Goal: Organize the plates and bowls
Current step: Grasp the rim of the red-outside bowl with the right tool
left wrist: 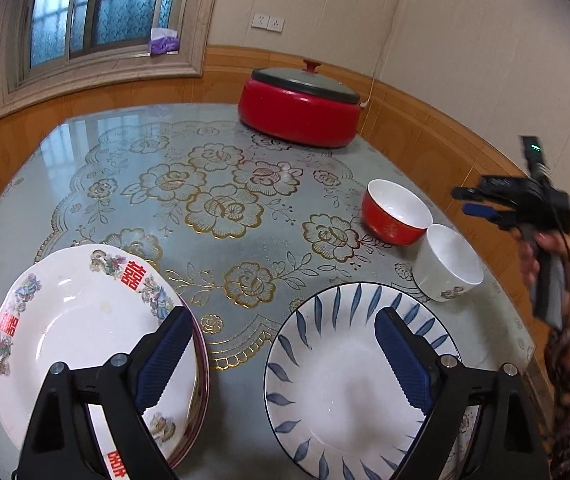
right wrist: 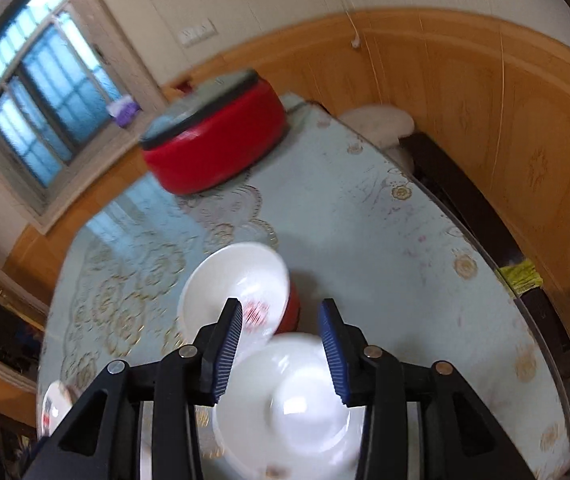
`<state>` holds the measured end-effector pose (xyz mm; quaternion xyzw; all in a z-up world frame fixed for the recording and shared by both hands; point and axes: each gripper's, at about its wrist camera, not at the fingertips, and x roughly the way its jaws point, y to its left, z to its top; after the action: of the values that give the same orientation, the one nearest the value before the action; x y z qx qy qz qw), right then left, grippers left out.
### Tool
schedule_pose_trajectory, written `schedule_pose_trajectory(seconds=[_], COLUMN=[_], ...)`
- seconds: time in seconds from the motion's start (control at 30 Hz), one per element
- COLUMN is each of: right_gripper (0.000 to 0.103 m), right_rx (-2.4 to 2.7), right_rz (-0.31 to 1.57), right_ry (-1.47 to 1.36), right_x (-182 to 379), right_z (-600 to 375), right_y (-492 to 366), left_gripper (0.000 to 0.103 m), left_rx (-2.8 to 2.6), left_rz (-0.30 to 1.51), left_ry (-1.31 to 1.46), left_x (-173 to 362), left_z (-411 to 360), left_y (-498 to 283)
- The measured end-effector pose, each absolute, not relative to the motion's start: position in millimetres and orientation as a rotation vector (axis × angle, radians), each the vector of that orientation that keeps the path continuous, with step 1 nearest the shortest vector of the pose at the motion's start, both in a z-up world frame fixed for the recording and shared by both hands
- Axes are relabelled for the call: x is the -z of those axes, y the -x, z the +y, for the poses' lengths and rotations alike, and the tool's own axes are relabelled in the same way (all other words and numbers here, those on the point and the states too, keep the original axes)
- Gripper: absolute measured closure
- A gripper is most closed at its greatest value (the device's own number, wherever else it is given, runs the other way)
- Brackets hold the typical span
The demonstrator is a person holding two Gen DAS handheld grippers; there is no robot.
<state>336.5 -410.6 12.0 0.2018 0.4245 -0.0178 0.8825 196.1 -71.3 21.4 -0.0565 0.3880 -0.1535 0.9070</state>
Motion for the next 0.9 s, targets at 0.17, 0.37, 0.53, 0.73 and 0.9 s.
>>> schedule_pose_trajectory(seconds=[0.17,0.37,0.53,0.73,0.9], right_gripper=[0.063,0.077,0.083,0.083,0.082], right_rx=[0.025,-0.011,0.010,-0.056,-0.113], right_rz=[1.023,1.164,1.210,1.242,1.245], right_ry=[-0.421,-0.406,-0.232,-0.164,-0.087], right_x=[12.3,45.1,49.6,51.0,52.6], right_z=[-414.4,-404.3,-377.3,-334.3,-288.4], right_y=[-389.1,-421.1,-431.3,-431.0,-421.2], left_gripper=[0.010,0.010,0.010,0.010,0.010], left_rx=[0.286,0.269,0.270,0.259,0.231], left_rz=[0.815,0.822,0.821,0.831,0.861], left_ry=[0.128,0.137,0.114,0.102,0.169], left_x=[-23.7,-25.4,-27.2,-30.0,-25.5], left_z=[-63.3,-59.9,-67.6,-77.4,-75.3], left_y=[-211.5,-225.1,-232.3,-248.7,-267.7])
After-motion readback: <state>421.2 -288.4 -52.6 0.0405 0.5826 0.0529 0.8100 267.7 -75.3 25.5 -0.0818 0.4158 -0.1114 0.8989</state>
